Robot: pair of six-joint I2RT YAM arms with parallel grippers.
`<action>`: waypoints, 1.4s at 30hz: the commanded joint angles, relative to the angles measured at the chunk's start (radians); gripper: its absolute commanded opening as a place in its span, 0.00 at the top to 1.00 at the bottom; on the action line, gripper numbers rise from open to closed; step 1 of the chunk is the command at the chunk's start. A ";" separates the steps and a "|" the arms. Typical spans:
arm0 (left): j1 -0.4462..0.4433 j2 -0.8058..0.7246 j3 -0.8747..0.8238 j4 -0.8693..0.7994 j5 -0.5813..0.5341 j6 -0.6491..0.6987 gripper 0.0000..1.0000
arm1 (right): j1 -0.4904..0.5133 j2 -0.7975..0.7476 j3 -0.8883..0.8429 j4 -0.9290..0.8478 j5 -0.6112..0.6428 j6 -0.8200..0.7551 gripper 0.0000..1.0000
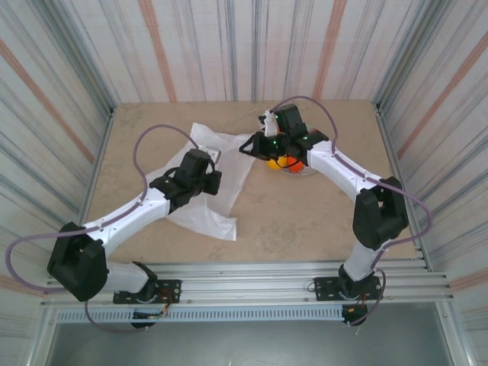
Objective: Place the fruits into the plastic bag
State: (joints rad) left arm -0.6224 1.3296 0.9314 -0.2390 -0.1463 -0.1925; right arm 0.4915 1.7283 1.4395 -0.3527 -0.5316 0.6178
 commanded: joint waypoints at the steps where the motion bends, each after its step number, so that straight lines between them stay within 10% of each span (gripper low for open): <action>1: 0.023 -0.049 0.053 -0.006 0.039 -0.050 1.00 | -0.041 -0.058 0.045 -0.183 0.197 -0.137 0.50; 13: 0.105 -0.220 0.031 -0.013 0.170 -0.212 1.00 | 0.091 -0.532 -0.554 0.309 0.349 -0.198 0.07; 22: 0.111 -0.225 0.044 -0.005 0.200 -0.238 1.00 | 0.192 -0.490 -0.805 0.634 0.480 -0.105 0.12; 42: 0.115 -0.209 0.050 0.014 0.210 -0.260 1.00 | 0.344 -0.580 -1.065 0.738 0.700 0.113 0.09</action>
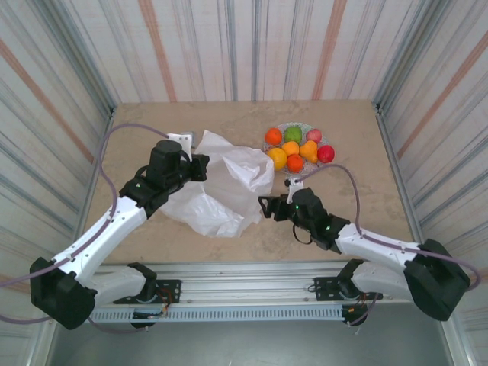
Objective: Place the fruits into the plastic bag
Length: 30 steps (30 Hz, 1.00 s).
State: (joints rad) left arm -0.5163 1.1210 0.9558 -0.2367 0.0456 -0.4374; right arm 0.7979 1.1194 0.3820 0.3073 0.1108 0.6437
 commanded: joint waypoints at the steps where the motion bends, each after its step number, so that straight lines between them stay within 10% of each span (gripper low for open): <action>1: 0.009 0.002 0.027 0.013 0.020 -0.015 1.00 | 0.051 0.046 -0.005 0.085 0.070 0.086 0.09; 8: 0.013 -0.005 0.026 0.025 0.027 -0.029 1.00 | 0.063 0.264 0.031 0.226 0.034 0.134 0.12; 16: 0.038 -0.025 0.043 0.062 0.049 -0.083 1.00 | 0.073 0.501 0.194 0.398 -0.020 0.174 0.38; 21: 0.108 -0.049 0.085 0.053 0.114 -0.105 1.00 | 0.046 0.518 0.371 0.129 0.088 0.131 0.78; 30: 0.281 -0.079 0.219 -0.166 0.214 -0.028 1.00 | -0.200 0.404 0.376 -0.057 -0.031 0.020 0.86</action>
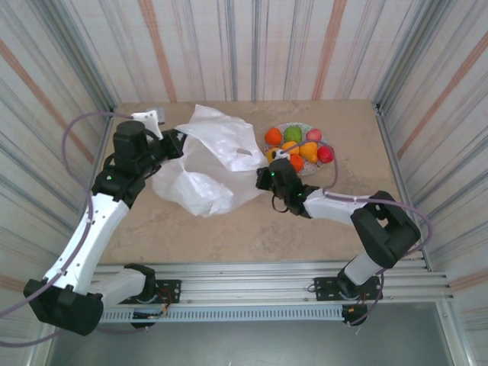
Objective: Place the fruits into the plastic bag
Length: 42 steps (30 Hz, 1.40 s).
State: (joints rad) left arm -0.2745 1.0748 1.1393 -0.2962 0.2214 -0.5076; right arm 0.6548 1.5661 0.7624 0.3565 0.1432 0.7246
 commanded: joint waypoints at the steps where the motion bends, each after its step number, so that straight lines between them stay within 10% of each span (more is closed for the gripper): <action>1: 0.053 -0.036 0.035 -0.117 0.040 0.046 1.00 | -0.072 -0.047 -0.003 -0.105 -0.098 -0.070 0.86; 15: -0.025 0.077 -0.018 -0.069 0.068 0.045 1.00 | -0.031 0.022 0.193 -0.170 -0.383 -0.237 0.47; 27: -0.035 0.109 -0.051 -0.104 -0.004 0.111 1.00 | -0.089 0.090 0.322 -0.198 -0.521 -0.202 0.33; 33: -0.032 0.141 -0.040 -0.071 -0.027 0.073 1.00 | -0.077 -0.030 0.248 -0.364 -0.564 -0.266 0.02; 42: -0.020 0.186 -0.021 -0.041 -0.031 0.033 1.00 | -0.089 -0.321 0.173 -0.687 -0.533 -0.390 0.01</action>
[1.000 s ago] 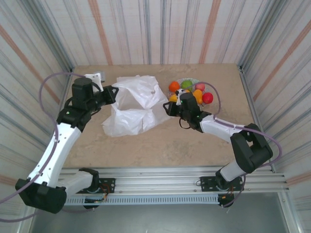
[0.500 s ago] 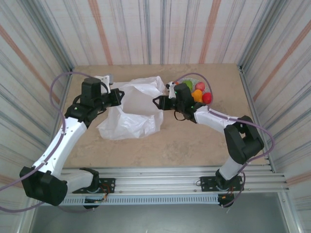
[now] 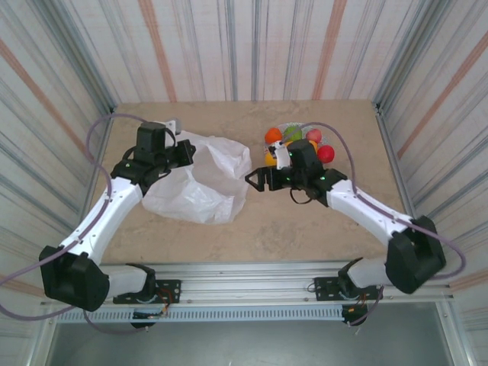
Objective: Place the fruits into the plastic bag
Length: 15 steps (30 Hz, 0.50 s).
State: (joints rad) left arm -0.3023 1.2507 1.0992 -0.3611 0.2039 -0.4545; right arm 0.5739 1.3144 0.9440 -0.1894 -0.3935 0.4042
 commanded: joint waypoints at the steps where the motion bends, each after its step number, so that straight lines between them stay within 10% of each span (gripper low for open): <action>1: 0.008 0.012 0.021 0.026 -0.009 -0.020 1.00 | -0.025 -0.095 -0.009 -0.164 0.024 -0.075 0.01; 9: 0.009 0.006 0.022 0.026 0.028 -0.009 1.00 | -0.280 0.017 0.048 -0.228 0.236 -0.027 0.09; 15: 0.009 -0.004 0.026 0.012 0.032 0.009 1.00 | -0.273 0.218 0.178 -0.229 0.308 -0.091 0.17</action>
State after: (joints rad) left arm -0.3008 1.2629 1.0992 -0.3454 0.2173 -0.4595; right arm 0.2710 1.4967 1.0527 -0.3862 -0.1410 0.3622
